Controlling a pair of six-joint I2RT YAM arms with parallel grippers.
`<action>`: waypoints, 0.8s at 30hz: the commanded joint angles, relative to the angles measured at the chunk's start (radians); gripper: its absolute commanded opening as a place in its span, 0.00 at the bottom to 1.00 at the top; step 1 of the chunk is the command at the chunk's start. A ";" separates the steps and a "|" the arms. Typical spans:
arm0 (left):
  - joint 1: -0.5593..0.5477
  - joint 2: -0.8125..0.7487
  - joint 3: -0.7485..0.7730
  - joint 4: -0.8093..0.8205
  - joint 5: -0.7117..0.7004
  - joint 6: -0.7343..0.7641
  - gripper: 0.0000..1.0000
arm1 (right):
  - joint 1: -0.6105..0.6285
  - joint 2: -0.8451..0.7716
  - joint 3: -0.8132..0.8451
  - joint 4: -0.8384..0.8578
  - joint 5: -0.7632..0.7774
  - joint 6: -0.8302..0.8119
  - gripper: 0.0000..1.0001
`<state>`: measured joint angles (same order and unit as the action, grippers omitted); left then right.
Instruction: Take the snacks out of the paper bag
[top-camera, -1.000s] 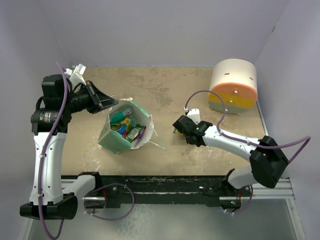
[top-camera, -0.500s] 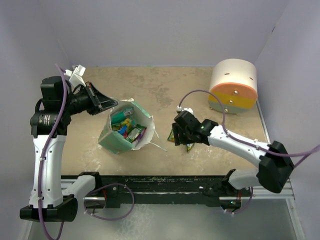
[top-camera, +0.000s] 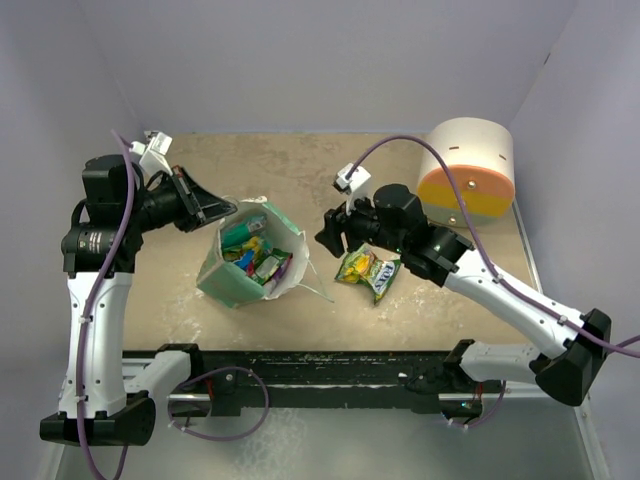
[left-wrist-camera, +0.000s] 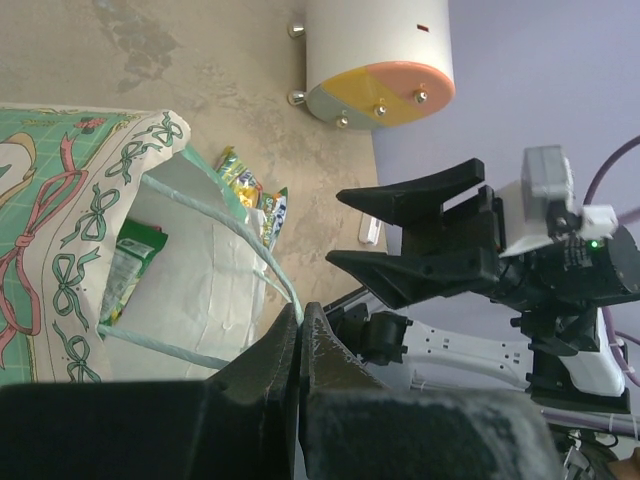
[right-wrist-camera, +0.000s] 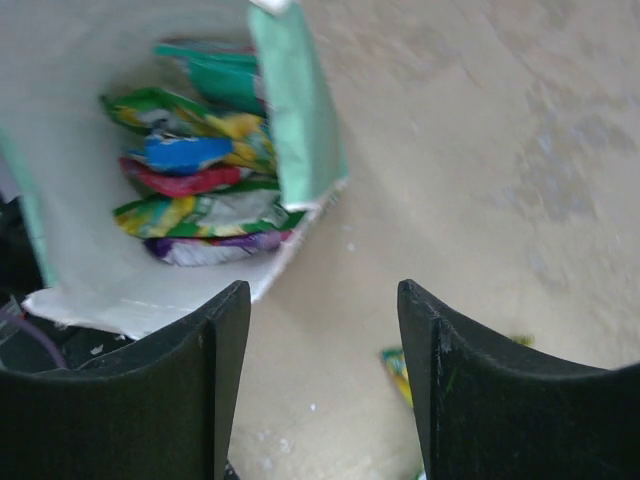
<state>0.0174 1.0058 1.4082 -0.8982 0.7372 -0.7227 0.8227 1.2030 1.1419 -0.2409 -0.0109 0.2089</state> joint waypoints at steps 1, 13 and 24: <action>-0.002 -0.013 0.007 0.065 0.034 -0.013 0.00 | 0.026 -0.003 0.042 0.262 -0.299 -0.233 0.62; -0.002 0.011 0.030 0.100 0.059 -0.014 0.00 | 0.213 0.281 0.272 0.025 -0.519 -0.867 0.66; -0.002 0.019 0.041 0.087 0.090 0.014 0.00 | 0.219 0.458 0.379 -0.131 -0.380 -1.215 0.69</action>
<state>0.0174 1.0340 1.4101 -0.8532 0.7837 -0.7216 1.0451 1.6428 1.4532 -0.3302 -0.4282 -0.8421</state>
